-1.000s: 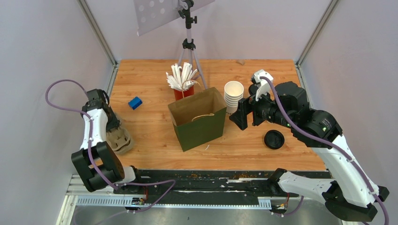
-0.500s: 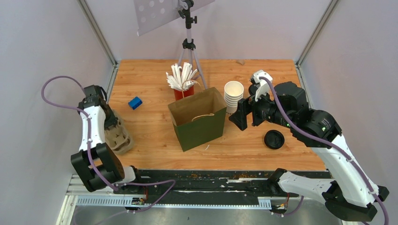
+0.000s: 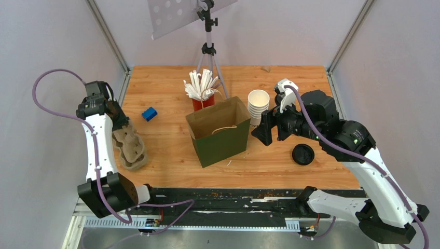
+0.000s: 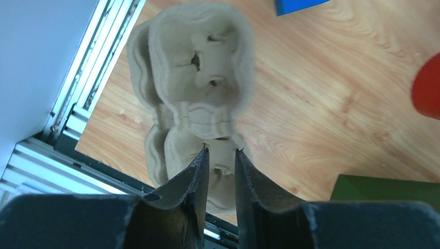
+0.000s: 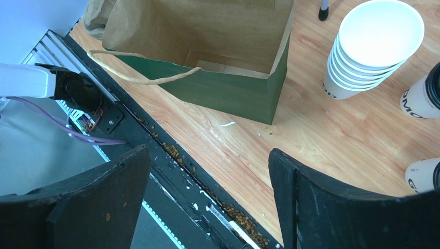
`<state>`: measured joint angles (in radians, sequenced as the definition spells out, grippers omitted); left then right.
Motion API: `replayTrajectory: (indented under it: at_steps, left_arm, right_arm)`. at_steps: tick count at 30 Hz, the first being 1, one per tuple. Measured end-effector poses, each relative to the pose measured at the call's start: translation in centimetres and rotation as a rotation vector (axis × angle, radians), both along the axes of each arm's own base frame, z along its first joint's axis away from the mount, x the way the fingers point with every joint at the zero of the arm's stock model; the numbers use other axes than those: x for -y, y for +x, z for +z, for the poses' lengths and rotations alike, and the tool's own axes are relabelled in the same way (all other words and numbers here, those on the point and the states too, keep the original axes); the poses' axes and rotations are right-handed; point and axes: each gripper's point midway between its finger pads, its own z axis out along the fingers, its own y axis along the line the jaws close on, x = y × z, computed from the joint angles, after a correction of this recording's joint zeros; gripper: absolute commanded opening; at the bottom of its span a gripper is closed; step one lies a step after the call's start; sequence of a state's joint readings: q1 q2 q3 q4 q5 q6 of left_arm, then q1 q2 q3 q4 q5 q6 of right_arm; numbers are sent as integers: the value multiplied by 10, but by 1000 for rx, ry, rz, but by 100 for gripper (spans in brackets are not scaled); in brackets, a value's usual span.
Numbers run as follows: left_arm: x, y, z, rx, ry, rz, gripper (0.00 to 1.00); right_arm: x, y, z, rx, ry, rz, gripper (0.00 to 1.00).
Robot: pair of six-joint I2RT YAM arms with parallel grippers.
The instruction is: Pack the takeout coffee
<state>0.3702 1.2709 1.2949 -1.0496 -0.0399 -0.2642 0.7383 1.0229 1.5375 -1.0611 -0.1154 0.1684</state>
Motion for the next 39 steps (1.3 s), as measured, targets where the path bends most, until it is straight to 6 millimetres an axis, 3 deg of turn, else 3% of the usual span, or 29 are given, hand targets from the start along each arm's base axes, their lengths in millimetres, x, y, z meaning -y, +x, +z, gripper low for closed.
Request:
replayTrajectory:
  at_steps: [5, 9, 13, 17, 25, 30, 36, 39]
  left_arm:
    - [15, 8, 33, 94, 1, -39, 36]
    - [20, -3, 37, 134, 17, -47, 51]
    - [18, -20, 8, 98, 47, -44, 62]
    - [17, -26, -19, 42, 47, -62, 64]
    - [1, 2, -25, 157, -29, -19, 62]
    - [-6, 6, -37, 195, -76, 16, 59]
    - [-8, 2, -65, 167, -122, 28, 59]
    - [-11, 2, -66, 176, -126, 32, 60]
  right_arm:
    - [0, -6, -4, -43, 5, 1, 82]
    - [-2, -11, -5, -78, 23, 3, 81]
    - [-2, -17, -1, -94, 52, 5, 81]
    - [1, -21, 3, -85, 70, 6, 81]
    - [4, -20, 6, -68, 67, -2, 82]
    - [6, -19, 4, -58, 45, 0, 83]
    - [4, -14, 3, -50, 13, 13, 84]
    - [3, -12, 0, -54, -4, 18, 84]
